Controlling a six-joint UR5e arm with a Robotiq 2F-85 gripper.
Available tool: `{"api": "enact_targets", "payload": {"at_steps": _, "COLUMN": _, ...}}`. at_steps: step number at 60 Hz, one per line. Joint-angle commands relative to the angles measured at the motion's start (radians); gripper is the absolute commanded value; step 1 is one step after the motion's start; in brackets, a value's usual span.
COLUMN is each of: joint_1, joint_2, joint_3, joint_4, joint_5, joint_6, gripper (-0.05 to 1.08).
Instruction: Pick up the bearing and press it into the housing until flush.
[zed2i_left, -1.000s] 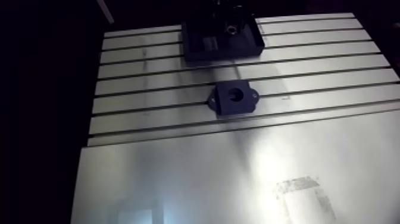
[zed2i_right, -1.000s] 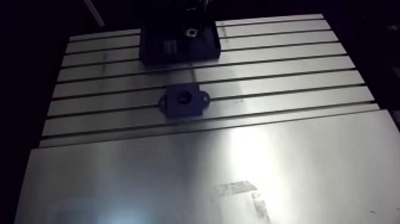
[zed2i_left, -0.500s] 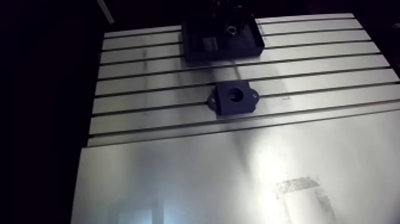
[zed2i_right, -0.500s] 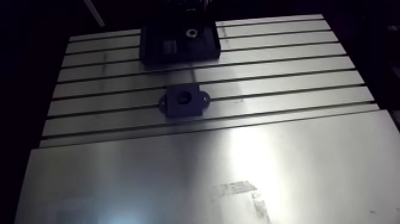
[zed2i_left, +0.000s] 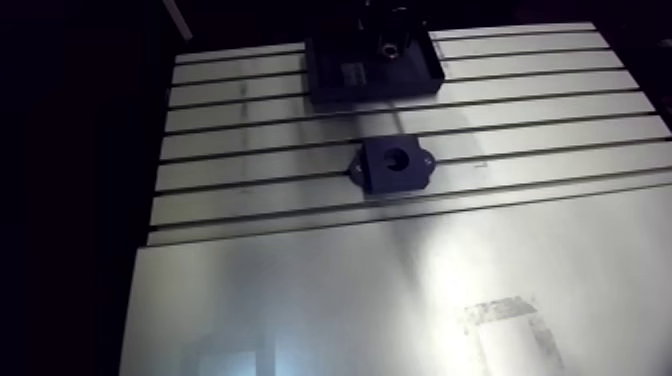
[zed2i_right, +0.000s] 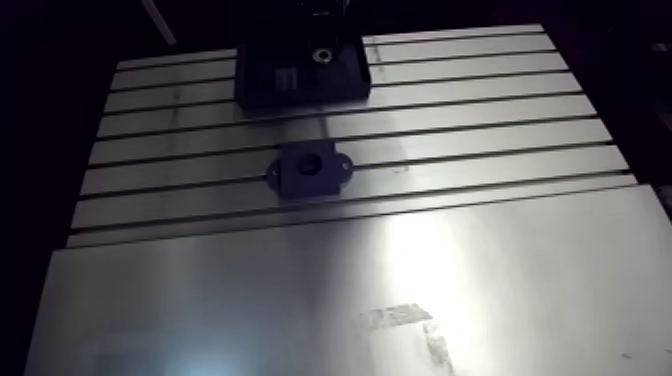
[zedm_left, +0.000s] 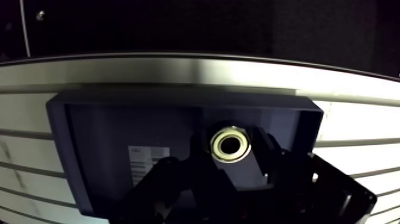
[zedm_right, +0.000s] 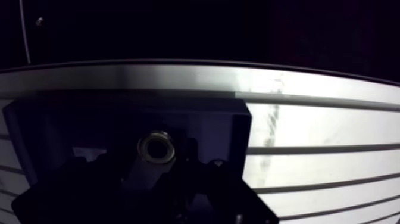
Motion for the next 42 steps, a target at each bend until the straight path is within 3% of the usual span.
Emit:
{"api": "enact_targets", "payload": {"at_steps": 1, "joint_1": 0.001, "joint_2": 0.000, "joint_3": -0.001, "joint_4": 0.000, "joint_5": 0.000, "joint_6": 0.000, "gripper": 0.51}}
{"api": "enact_targets", "payload": {"at_steps": 42, "joint_1": 0.001, "joint_2": 0.000, "joint_3": 0.005, "joint_4": 0.001, "joint_5": 0.000, "joint_6": 0.001, "gripper": 0.51}}
